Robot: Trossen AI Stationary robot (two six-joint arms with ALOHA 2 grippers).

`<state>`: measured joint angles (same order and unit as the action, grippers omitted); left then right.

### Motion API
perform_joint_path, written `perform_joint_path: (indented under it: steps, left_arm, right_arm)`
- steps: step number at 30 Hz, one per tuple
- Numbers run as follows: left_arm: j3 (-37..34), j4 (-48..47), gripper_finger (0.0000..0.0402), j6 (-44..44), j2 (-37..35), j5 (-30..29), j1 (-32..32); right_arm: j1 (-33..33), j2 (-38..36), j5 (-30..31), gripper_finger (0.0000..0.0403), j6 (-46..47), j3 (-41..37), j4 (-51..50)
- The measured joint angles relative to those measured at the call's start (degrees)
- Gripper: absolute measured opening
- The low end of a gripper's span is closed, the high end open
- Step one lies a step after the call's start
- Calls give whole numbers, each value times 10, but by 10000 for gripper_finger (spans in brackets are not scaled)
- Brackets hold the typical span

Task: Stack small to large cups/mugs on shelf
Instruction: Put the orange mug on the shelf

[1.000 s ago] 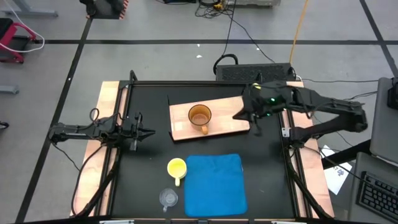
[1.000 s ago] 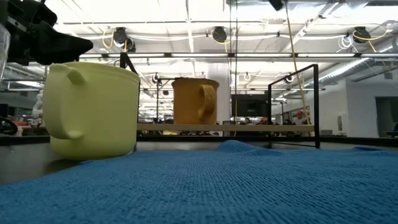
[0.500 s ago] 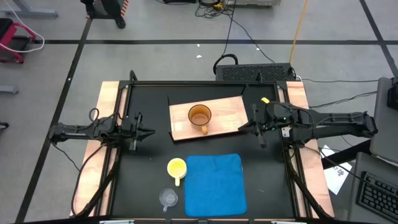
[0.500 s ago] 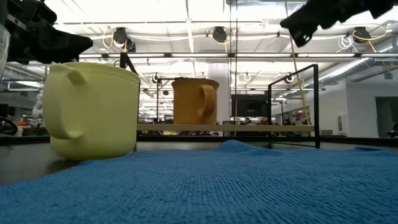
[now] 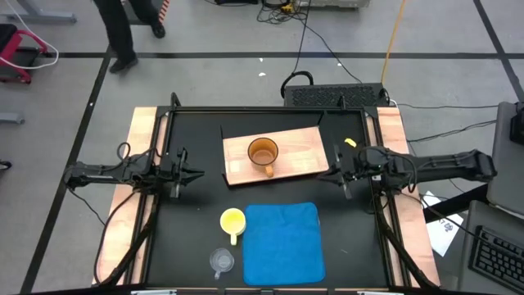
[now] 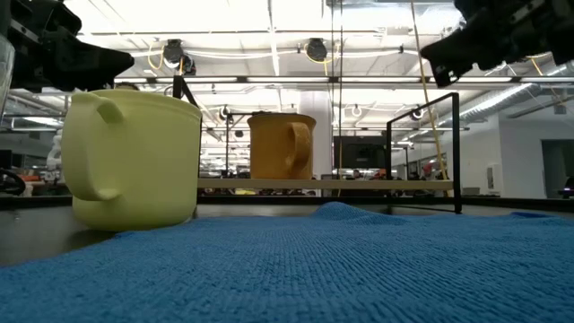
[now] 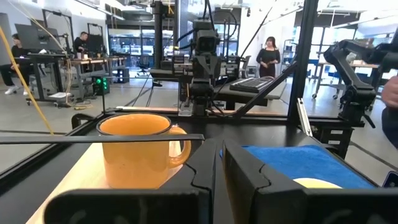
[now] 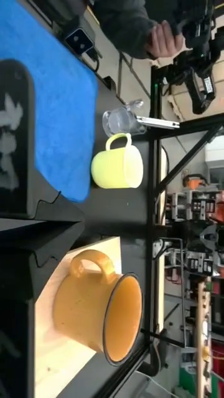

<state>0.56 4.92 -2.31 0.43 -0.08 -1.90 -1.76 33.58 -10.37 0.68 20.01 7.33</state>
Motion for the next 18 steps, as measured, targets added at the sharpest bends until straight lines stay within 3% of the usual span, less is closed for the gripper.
perform_joint_path:
  steps: [7,12,18]
  left_arm:
    - [0,49,33,-37,0,-8,0]
    - [0,66,33,3,12,-18,-1]
    - [3,193,33,3,36,-20,-1]
  right_arm:
    - [0,-18,1,0,-6,-70,100]
    - [0,-31,1,0,-10,-84,104]
    - [0,-35,0,0,-10,-86,100]
